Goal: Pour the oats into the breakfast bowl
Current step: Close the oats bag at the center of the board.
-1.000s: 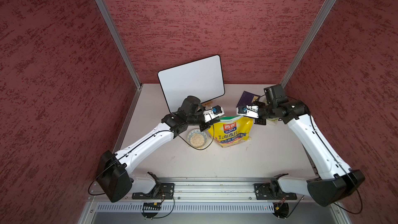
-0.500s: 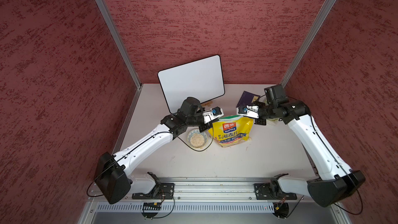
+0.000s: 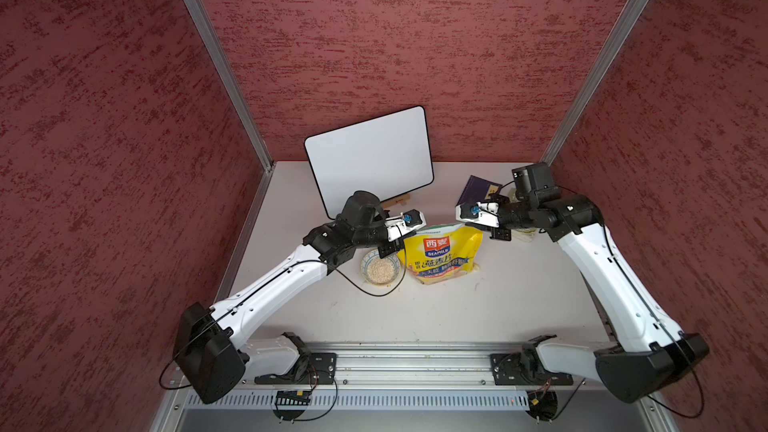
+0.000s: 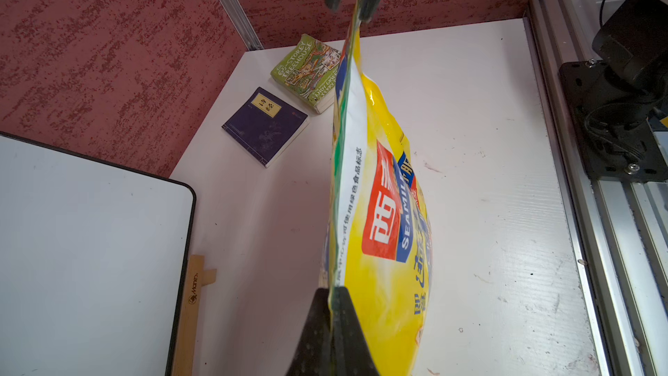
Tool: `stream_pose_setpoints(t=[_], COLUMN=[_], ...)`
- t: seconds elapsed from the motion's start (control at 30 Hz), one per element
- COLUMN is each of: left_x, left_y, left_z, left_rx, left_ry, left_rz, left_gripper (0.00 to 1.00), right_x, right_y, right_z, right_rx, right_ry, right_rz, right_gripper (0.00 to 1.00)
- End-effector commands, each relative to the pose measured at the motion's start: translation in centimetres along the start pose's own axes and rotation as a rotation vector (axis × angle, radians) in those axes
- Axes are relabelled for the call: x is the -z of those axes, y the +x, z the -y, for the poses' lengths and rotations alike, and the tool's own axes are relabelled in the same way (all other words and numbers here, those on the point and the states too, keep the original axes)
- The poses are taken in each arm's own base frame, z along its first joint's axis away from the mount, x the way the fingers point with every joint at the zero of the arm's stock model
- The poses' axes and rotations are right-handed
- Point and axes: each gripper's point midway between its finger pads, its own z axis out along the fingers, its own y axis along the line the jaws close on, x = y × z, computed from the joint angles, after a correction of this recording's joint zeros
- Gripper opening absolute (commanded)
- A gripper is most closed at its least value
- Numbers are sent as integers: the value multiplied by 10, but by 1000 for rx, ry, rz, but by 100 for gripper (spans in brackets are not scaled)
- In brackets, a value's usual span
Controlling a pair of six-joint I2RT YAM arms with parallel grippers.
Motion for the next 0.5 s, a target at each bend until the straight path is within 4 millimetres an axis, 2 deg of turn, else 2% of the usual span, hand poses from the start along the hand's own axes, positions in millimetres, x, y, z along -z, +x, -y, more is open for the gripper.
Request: stream_pose_setpoints(t=[0.0,0.07,0.17,0.3,0.47], left_x=[8,7,8,9,11], left_y=[-15,-16,-17,-18,-20], left_z=[-9,-9,-9,-8,-6], left_rx=[-36,-40,-41,-44,-47], left_ry=[-44,-45,-44,-43,-45], left_rz=[47,52,55,65,75], left_gripper=[0,0,0,0,0], right_x=[3,-3,-14,-35,-51], right_y=[-28,-34,-42,-46,-51], right_z=[6,5,0,-1,0], right_rx=[46,54,65,70,65], right_ry=[19,6,-32,-82,-115], right_rz=[84,96,124,120,113], right_gripper=[39,53,63,61,48])
